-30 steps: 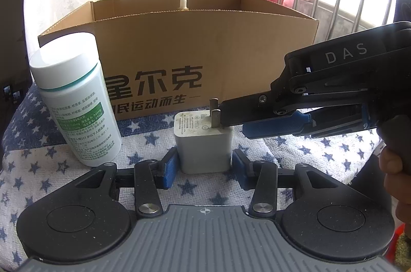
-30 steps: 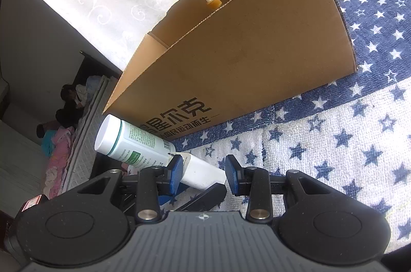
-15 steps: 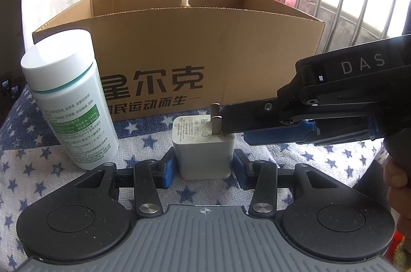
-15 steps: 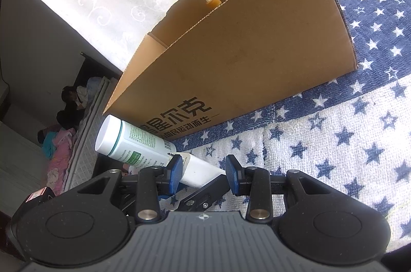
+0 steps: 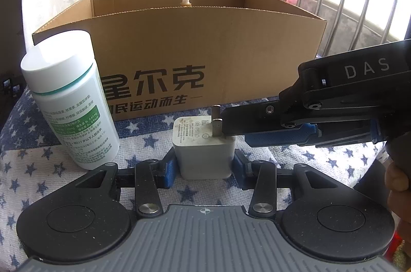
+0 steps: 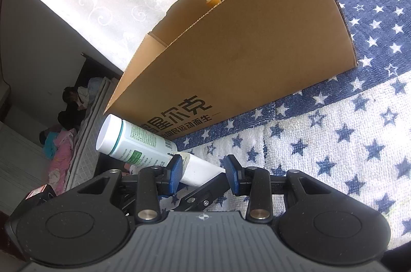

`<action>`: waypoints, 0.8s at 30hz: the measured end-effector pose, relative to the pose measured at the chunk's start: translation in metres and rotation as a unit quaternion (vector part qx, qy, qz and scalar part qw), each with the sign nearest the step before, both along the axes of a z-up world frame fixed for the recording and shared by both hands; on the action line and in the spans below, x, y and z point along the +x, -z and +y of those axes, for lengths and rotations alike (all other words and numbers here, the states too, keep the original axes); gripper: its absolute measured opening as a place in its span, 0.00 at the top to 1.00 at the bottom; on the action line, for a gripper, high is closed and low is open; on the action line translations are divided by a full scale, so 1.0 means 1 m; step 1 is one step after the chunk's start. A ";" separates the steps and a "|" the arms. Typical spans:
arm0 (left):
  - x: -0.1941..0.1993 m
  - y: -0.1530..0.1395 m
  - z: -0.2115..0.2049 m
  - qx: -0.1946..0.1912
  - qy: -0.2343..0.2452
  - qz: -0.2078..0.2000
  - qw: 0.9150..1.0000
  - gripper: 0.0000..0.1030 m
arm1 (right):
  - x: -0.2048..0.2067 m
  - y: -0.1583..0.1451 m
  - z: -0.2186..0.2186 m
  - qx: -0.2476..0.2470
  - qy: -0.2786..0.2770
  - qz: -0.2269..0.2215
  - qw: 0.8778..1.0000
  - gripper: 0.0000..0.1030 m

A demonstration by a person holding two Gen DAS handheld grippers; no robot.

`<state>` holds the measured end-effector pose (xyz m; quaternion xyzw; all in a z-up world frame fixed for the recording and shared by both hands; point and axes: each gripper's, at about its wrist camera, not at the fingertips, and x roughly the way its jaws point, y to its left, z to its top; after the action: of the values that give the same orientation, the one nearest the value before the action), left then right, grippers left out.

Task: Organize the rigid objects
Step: 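Carry the charger plug into the box and open the right gripper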

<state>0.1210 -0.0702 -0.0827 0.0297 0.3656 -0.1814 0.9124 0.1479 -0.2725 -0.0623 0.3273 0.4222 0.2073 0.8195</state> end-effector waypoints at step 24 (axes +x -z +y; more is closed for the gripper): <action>0.009 -0.114 -0.005 -0.013 0.004 -0.123 0.992 0.59 | 0.006 -0.125 -0.005 -0.020 -0.014 -0.162 0.987 0.61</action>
<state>0.1305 -0.0753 0.0315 0.0416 0.2480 -0.1845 0.9501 0.1544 -0.2773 0.0623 0.2673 0.2925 0.2608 0.8803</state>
